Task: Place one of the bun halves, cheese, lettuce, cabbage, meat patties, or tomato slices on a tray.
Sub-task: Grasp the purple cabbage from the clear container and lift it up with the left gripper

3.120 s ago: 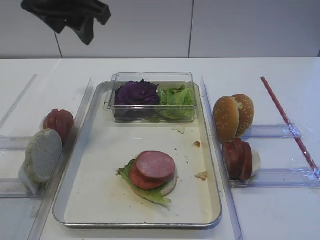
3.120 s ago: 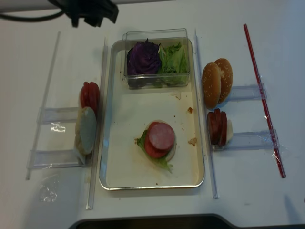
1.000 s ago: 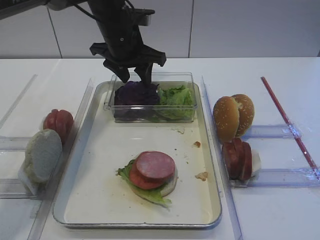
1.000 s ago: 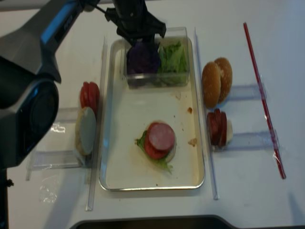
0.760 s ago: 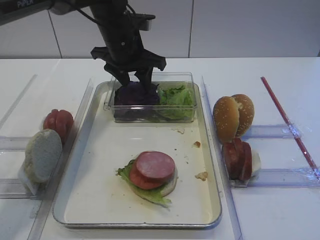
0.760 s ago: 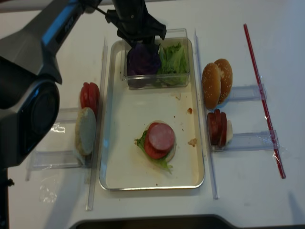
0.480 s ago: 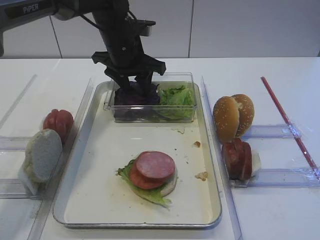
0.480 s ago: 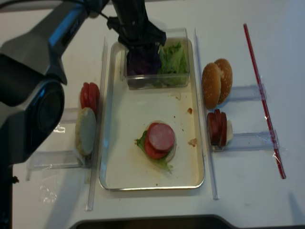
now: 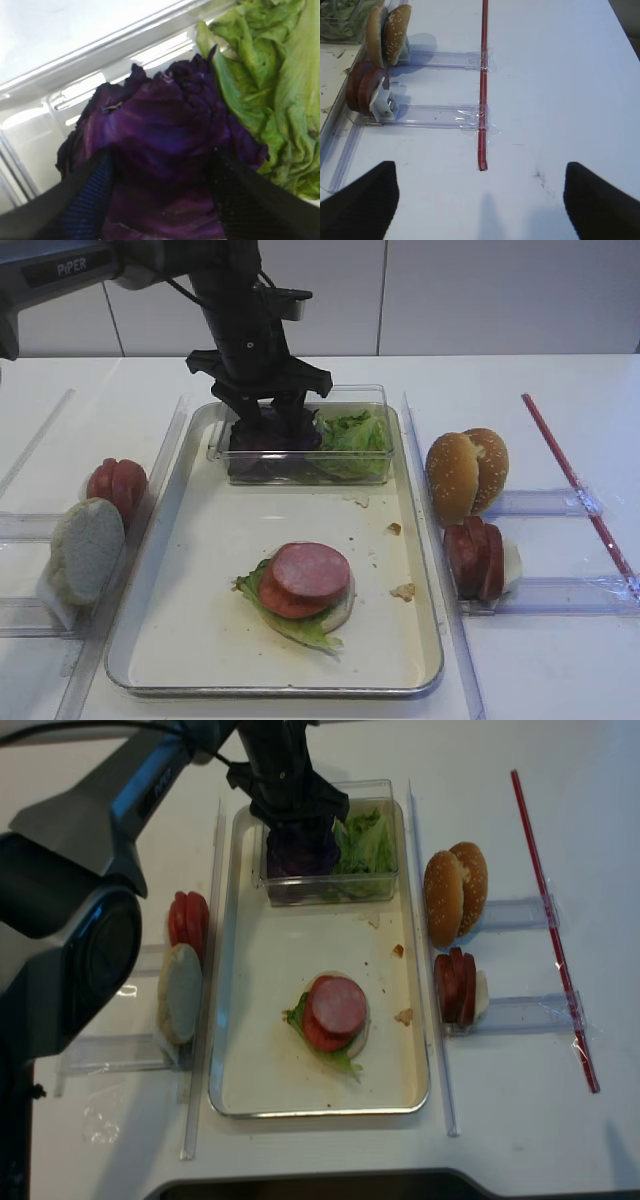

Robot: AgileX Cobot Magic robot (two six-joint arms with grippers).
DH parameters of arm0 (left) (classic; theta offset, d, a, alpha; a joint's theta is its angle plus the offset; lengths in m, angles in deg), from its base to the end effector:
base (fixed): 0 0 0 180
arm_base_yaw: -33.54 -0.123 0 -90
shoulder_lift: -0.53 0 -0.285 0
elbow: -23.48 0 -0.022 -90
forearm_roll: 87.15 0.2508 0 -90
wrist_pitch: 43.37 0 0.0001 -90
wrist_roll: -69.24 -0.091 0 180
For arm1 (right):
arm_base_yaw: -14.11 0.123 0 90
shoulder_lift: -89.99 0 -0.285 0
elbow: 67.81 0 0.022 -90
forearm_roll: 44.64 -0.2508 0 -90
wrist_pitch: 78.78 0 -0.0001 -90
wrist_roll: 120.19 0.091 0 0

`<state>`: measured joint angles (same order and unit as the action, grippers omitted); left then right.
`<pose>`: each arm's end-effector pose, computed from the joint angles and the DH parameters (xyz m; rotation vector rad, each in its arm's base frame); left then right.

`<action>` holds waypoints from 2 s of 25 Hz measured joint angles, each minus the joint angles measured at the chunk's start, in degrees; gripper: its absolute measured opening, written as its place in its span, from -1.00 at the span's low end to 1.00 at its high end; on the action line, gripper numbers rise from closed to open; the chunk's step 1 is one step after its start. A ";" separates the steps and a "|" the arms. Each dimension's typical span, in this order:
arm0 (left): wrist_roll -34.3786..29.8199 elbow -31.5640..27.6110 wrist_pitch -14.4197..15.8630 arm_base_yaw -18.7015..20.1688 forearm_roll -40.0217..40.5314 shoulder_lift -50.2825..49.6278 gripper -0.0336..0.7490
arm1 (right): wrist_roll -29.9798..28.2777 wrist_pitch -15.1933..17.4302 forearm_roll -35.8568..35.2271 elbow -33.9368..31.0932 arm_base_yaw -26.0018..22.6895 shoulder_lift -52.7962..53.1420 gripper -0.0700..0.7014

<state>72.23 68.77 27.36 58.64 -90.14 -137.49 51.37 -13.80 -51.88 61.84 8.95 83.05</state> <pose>0.4411 -0.2116 0.2365 0.5360 2.8185 -0.1733 -0.0063 0.0110 0.2634 -0.0712 2.1257 0.0134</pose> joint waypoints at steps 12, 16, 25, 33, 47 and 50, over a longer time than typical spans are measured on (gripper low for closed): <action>1.22 0.59 -0.21 0.00 0.19 -1.45 0.07 | 0.00 0.00 0.22 0.00 0.10 0.00 0.97; 1.22 0.61 -0.21 0.00 0.19 -1.59 0.07 | 0.00 0.00 0.22 0.00 0.10 0.00 0.97; 1.43 0.61 -0.54 0.00 1.15 -1.68 -0.27 | 0.10 0.00 0.25 0.00 0.10 0.00 0.97; 1.43 0.61 -0.76 0.00 2.25 -1.71 -0.47 | 0.21 0.00 0.46 0.00 0.10 0.00 0.97; 1.43 0.50 0.03 0.00 4.29 0.85 -0.50 | 1.10 0.00 0.80 0.00 0.10 0.00 0.97; 1.43 0.50 0.12 0.00 4.32 1.64 -0.50 | 1.10 0.00 0.80 0.00 0.10 0.00 0.97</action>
<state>73.66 69.28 27.48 58.64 -85.82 -135.86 52.48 -13.80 -51.08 61.84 9.05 83.05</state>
